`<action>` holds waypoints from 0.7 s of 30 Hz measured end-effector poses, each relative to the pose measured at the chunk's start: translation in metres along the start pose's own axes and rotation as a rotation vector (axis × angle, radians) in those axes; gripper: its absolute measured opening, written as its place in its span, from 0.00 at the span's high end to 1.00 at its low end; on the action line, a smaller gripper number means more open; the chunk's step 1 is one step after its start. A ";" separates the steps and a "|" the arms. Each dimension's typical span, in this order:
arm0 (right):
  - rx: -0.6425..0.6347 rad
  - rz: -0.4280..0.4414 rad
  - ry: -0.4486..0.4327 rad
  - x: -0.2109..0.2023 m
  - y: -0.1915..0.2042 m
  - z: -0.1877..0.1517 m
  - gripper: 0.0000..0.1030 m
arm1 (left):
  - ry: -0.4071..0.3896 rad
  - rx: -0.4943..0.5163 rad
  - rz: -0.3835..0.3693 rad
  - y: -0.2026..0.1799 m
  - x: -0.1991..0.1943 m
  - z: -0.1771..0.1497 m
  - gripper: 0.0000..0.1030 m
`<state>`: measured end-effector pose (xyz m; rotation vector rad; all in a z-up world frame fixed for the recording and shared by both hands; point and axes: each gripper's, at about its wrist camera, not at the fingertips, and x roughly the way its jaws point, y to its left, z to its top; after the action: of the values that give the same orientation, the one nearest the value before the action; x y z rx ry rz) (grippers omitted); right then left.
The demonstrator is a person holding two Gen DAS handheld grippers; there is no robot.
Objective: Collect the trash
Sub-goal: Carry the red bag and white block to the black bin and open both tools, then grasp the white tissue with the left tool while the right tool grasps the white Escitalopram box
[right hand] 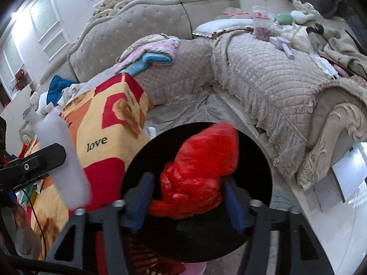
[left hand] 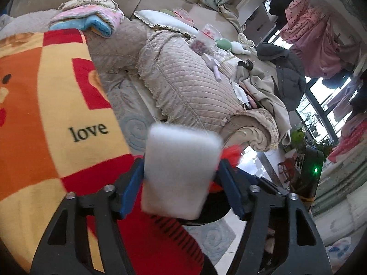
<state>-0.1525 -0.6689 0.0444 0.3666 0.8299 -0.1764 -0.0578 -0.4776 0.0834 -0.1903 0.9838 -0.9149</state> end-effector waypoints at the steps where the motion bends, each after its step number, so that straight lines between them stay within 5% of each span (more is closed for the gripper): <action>1: 0.008 0.004 -0.004 -0.001 -0.002 -0.001 0.27 | 0.001 -0.004 0.000 0.000 0.001 0.000 0.28; 11: -0.015 0.022 0.007 0.001 0.014 -0.009 0.27 | -0.023 0.012 0.122 0.010 -0.018 -0.007 0.27; 21: -0.056 0.080 0.029 0.002 0.052 -0.018 0.27 | -0.084 0.043 0.344 0.037 -0.057 -0.029 0.27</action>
<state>-0.1481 -0.6144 0.0444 0.3498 0.8459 -0.0738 -0.0723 -0.4047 0.0840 -0.0200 0.8842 -0.6072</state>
